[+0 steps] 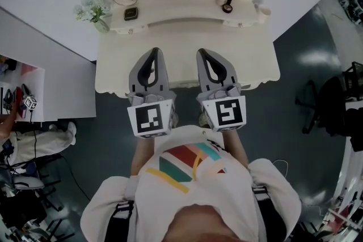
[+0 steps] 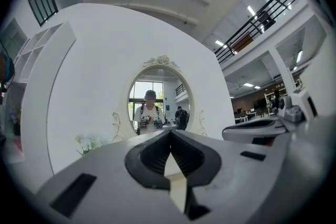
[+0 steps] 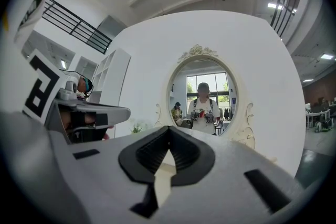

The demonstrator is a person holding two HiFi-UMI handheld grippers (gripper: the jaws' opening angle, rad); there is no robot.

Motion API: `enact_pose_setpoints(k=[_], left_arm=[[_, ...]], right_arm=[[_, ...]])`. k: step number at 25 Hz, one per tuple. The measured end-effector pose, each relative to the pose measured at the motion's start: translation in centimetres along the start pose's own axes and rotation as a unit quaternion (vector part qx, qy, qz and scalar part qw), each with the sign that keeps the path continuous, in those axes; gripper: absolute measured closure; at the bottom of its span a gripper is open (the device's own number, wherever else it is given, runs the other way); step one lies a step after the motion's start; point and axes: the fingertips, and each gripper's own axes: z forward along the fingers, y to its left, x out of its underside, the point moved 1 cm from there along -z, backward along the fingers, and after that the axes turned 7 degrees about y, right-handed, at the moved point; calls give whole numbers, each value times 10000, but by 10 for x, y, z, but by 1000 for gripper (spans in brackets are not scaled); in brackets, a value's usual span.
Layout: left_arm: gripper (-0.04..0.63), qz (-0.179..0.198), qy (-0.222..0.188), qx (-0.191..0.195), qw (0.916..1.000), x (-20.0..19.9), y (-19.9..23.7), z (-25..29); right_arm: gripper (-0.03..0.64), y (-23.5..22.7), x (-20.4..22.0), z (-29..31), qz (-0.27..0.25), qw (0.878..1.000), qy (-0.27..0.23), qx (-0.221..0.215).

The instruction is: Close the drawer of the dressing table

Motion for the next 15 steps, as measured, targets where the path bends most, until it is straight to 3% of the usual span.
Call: enact_pose_setpoints(k=[12, 15], left_arm=[[589, -31, 180, 82, 9998, 0, -5, 4], [589, 7, 54, 52, 10000, -1, -5, 7]], right_arm=[[617, -7, 0, 2, -9, 10000, -21, 19], [617, -8, 2, 3, -6, 10000, -10, 19]])
